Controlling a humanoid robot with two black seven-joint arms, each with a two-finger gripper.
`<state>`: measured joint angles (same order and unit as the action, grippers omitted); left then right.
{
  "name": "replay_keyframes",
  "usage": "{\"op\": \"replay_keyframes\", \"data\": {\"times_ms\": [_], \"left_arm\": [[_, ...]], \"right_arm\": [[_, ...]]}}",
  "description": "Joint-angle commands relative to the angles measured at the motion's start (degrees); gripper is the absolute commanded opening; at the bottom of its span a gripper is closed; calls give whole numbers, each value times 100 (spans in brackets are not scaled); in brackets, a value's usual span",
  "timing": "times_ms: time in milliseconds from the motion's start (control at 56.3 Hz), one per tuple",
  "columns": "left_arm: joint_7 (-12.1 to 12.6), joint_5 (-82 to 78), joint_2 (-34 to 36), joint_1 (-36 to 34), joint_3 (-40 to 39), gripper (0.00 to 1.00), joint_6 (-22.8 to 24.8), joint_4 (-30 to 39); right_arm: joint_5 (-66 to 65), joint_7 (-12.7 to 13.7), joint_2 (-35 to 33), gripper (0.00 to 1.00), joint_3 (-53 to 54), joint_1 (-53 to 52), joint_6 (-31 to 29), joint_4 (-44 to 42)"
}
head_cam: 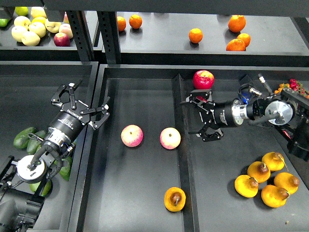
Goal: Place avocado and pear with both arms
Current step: 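Swing the right gripper down toward the yellow pear nearest the robot, then close the right gripper around the yellow pear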
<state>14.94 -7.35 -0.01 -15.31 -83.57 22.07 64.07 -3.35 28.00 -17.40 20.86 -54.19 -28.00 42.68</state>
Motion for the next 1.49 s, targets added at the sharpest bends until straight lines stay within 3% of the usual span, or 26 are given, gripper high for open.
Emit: {"op": "replay_keyframes", "data": {"times_ms": [0, 338, 693, 1474], "left_arm": [[0, -3, 1, 1, -2, 99, -1, 1], [9, -3, 1, 10, -10, 99, -1, -8], [9, -3, 1, 28, -2, 99, -1, -26], [9, -3, 1, 28, 7, 99, -9, -35]], "right_arm": [[-130, 0, 18, 100, -582, 23, 0, 20], [-1493, 0, 105, 100, -856, 93, 0, 170], [-1423, 0, 237, 100, -953, 295, 0, 785], [-1177, 0, 299, 100, -1330, 954, 0, 794]]}}
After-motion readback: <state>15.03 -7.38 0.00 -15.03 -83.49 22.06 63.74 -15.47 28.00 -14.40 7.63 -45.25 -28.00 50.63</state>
